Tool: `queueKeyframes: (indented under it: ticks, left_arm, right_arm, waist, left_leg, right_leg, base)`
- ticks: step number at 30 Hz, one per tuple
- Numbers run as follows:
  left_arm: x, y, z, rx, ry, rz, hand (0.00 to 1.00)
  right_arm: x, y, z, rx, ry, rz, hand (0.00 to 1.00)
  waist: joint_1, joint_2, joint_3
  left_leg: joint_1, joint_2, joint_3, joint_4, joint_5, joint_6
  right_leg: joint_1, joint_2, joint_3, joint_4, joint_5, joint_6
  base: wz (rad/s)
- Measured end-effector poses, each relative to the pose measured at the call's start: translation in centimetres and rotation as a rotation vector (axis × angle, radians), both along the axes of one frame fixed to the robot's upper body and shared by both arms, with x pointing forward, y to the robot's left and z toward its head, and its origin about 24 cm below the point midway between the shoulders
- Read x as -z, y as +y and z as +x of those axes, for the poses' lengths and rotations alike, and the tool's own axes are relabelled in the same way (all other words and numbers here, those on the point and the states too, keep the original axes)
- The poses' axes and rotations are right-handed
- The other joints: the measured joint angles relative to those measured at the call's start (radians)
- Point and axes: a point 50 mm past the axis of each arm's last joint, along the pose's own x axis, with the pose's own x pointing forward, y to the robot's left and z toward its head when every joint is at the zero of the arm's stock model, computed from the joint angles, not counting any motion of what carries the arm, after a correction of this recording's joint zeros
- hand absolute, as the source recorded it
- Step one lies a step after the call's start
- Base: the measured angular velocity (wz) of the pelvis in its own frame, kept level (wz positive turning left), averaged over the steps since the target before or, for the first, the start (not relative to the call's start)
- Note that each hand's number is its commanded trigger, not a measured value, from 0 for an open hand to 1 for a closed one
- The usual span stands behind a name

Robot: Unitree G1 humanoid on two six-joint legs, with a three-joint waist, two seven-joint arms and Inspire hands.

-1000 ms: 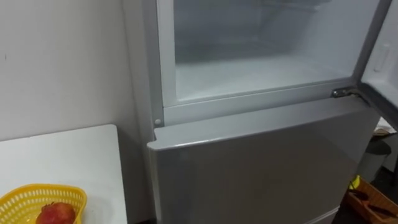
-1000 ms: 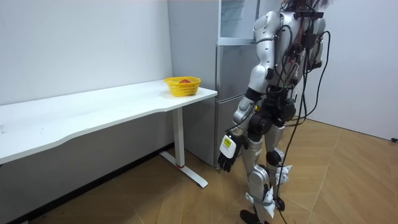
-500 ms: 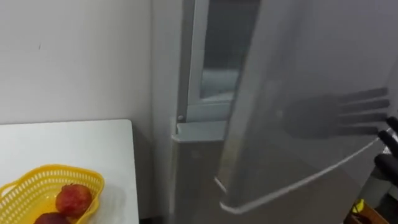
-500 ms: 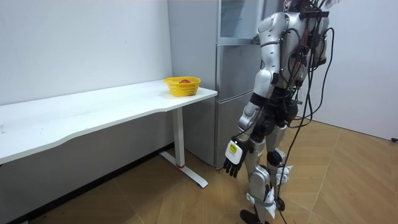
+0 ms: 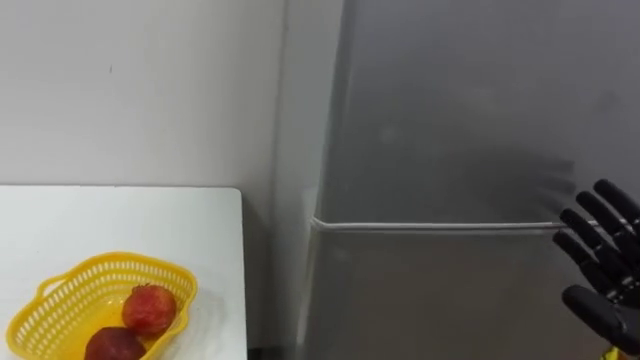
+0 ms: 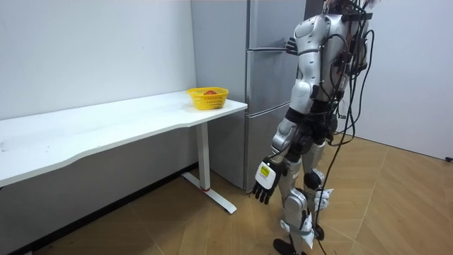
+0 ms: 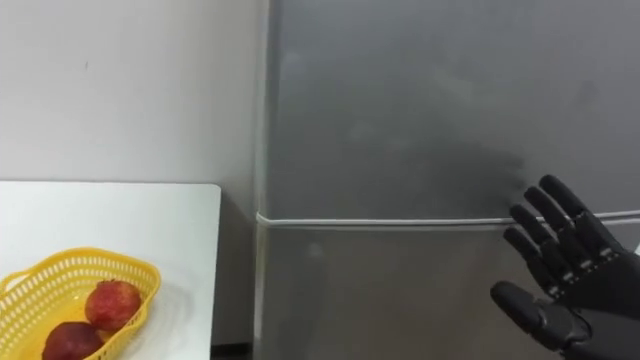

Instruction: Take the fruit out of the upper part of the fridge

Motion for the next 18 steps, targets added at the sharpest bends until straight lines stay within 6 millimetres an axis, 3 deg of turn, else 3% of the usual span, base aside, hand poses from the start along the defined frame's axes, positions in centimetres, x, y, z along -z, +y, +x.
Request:
queueKeyframes:
  ticks: [5,12,14,18]
  left_arm:
    - [0.0,0.0,-0.2,-0.009,0.004,0.027,0.0]
    - [0.1,-0.4,-0.3,-0.019,0.008,0.045,0.0]
    - [0.2,-0.6,-0.1,-0.019,0.01,0.041,0.0]
    - [0.3,-1.1,0.4,0.008,0.015,0.025,0.0]
  right_arm:
    - [0.3,-1.2,-0.3,0.143,0.051,0.031,0.0]
    - [0.6,-4.1,-1.7,0.521,0.167,0.009,0.0]
    - [1.4,-4.9,-2.1,0.62,0.232,-0.01,0.0]
    - [5.0,-5.4,-3.1,0.781,0.452,-0.118,0.0]
  waist:
    - [-0.019,0.014,0.0013]
    - [-0.044,0.021,-0.0018]
    - [-0.044,0.019,-0.002]
    - [-0.043,0.02,-0.002]
  left_leg:
    - [0.0,-0.001,0.001,-0.003,0.0,0.0]
    - [-0.005,-0.003,0.002,-0.001,0.0,0.0]
    - [-0.001,-0.003,0.002,-0.001,0.0,0.0]
    - [-0.007,-0.003,0.008,-0.001,0.0,0.0]
  right_leg:
    - [0.001,0.0,-0.003,-0.003,0.0,0.0]
    - [-0.004,-0.002,0.0,-0.005,-0.001,0.002]
    - [-0.005,-0.002,0.004,-0.005,-0.001,0.002]
    - [-0.013,-0.002,0.009,-0.003,-0.002,0.002]
  base:
    - [0.0]
    - [0.0]
    - [-0.03]
    - [-0.04]
